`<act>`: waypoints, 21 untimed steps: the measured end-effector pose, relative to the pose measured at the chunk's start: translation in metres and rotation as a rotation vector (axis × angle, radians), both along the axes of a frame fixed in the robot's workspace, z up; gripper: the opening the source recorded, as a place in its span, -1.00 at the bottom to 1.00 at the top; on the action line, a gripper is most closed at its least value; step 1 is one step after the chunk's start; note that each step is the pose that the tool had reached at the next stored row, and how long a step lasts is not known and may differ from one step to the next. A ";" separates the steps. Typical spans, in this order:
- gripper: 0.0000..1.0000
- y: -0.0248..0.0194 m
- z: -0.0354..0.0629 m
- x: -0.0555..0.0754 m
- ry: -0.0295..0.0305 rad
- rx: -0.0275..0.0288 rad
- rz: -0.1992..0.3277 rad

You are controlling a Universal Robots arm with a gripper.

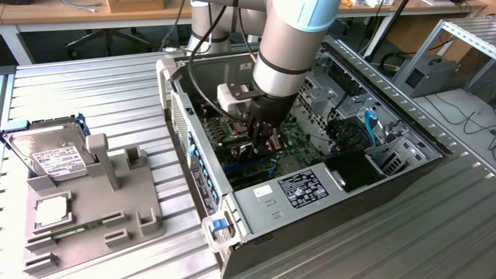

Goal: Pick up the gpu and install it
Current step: 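Insert the gpu into the slot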

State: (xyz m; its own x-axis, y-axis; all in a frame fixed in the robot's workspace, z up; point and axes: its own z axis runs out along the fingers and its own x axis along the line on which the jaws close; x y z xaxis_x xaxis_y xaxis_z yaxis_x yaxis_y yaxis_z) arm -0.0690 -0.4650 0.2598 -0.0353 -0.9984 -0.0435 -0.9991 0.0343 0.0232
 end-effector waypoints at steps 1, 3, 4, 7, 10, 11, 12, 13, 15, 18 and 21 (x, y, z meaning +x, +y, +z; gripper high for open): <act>-0.45 -0.0001 0.0000 0.000 0.0000 -0.0012 -0.003; -0.45 0.0000 0.0000 0.000 0.0000 -0.0040 -0.013; -0.45 0.0000 0.0000 0.000 0.0000 -0.0044 -0.016; -0.45 0.0000 0.0000 0.000 -0.0001 -0.0044 -0.017; -0.45 0.0000 -0.0007 0.000 0.0000 -0.0046 -0.017; -0.45 0.0000 -0.0006 0.000 0.0001 -0.0046 -0.017; -0.45 0.0000 -0.0007 0.000 0.0000 -0.0045 -0.017; -0.45 0.0000 -0.0007 0.000 0.0000 -0.0045 -0.017; -0.45 0.0000 -0.0010 0.000 0.0000 -0.0044 -0.017; -0.45 0.0000 -0.0021 0.000 0.0000 -0.0044 -0.017; -0.45 0.0000 -0.0031 0.000 0.0001 -0.0048 -0.017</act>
State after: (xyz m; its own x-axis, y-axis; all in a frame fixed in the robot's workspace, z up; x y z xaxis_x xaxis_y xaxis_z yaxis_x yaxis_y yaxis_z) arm -0.0692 -0.4650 0.2567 -0.0526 -0.9979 -0.0387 -0.9984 0.0518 0.0231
